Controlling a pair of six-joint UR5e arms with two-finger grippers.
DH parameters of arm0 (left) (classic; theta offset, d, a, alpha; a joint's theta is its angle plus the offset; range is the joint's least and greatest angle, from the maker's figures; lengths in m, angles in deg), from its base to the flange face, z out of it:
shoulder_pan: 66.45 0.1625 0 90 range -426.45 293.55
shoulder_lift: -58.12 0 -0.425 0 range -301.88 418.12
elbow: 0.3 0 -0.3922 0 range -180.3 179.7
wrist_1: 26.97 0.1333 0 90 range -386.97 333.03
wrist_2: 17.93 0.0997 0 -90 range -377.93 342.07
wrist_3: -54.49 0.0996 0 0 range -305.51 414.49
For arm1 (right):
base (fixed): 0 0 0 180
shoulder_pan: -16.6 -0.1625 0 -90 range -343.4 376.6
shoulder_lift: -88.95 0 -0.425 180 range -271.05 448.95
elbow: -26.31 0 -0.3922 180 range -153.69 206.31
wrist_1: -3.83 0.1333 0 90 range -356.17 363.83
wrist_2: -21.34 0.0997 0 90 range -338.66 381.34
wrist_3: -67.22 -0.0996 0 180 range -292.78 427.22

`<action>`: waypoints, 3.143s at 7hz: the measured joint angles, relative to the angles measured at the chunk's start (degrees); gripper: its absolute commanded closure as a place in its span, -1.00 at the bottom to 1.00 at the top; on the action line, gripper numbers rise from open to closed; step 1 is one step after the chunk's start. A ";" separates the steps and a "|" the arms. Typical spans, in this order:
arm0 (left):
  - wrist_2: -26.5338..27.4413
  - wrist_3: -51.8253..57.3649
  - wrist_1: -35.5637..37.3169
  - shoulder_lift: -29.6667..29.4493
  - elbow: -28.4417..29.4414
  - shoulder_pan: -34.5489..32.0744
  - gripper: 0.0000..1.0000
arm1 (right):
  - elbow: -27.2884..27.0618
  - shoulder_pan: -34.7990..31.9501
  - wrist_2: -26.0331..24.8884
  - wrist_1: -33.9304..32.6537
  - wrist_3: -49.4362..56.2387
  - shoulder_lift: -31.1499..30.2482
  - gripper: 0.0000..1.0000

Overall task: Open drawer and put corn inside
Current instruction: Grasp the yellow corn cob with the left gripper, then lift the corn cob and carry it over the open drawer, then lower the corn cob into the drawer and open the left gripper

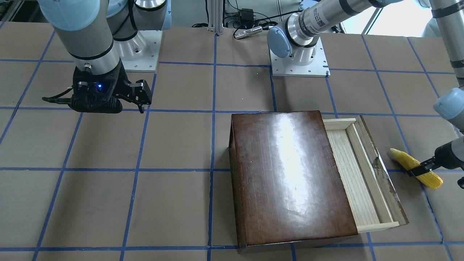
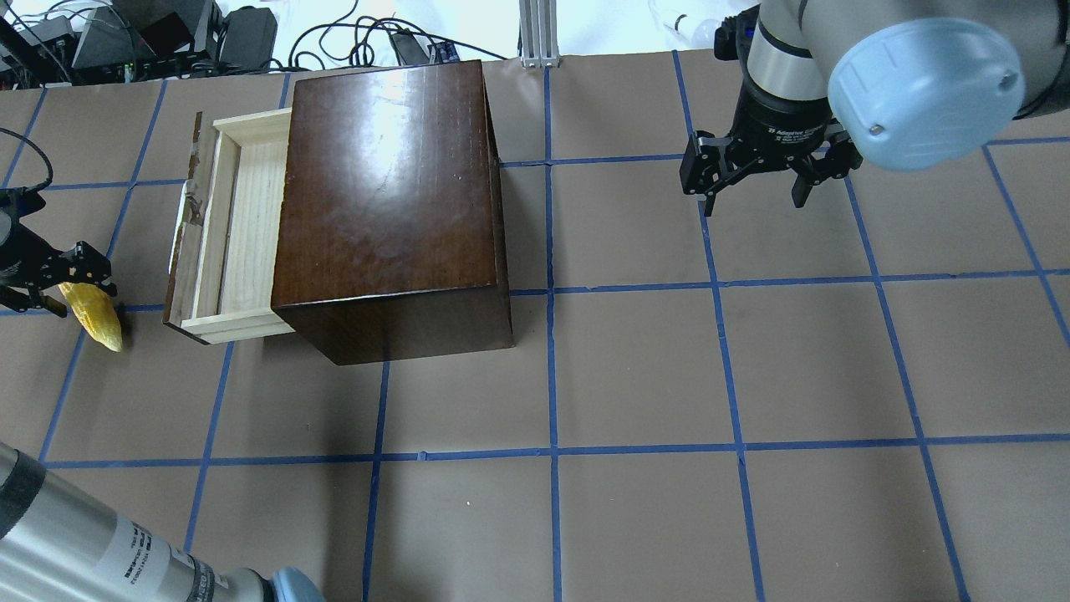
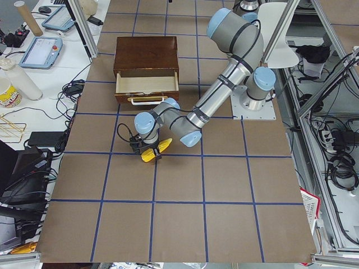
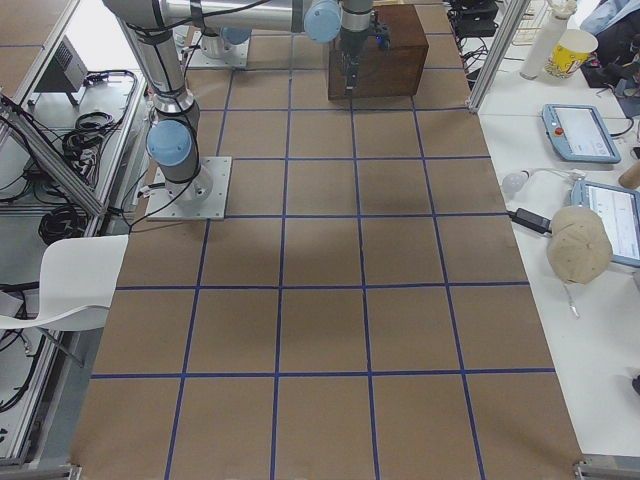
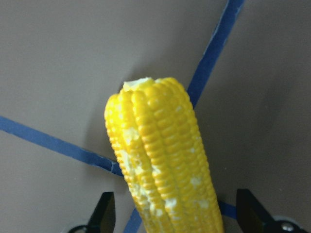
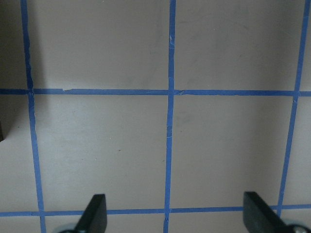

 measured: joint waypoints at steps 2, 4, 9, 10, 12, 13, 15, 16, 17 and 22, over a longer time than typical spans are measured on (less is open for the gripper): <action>-0.12 0.55 0.41 -0.01 0.66 -0.05 1.00 | 0.00 0.00 -0.01 -0.04 0.00 0.02 -1.00; -0.41 1.64 -0.81 1.18 2.58 -0.40 1.00 | 0.00 0.00 0.05 -0.06 0.00 0.03 -1.00; -2.00 4.45 -23.29 8.40 16.18 -5.80 1.00 | 0.00 0.00 0.02 -0.06 0.00 -0.02 -1.00; -2.05 4.49 -25.89 9.97 17.71 -7.12 1.00 | 0.00 0.00 0.00 -0.03 0.00 -0.02 -1.00; -2.06 4.47 -28.44 12.71 18.47 -11.43 1.00 | 0.00 0.00 0.07 0.00 0.00 -0.03 -1.00; -2.11 4.47 -29.89 13.77 18.42 -14.28 1.00 | 0.00 0.00 0.12 -0.02 0.00 -0.01 -1.00; -2.88 4.03 -31.58 14.84 17.93 -20.03 1.00 | 0.00 0.00 0.16 -0.06 0.00 0.02 -1.00; -3.93 3.42 -31.98 14.92 17.27 -22.44 1.00 | 0.00 0.00 0.18 -0.05 0.00 0.02 -1.00; -4.77 2.42 -32.00 14.75 16.21 -24.21 1.00 | 0.00 0.00 0.20 -0.05 0.00 0.03 -1.00; -5.49 1.25 -23.69 11.36 10.69 -25.52 1.00 | 0.00 0.00 0.07 -0.01 0.00 0.03 -1.00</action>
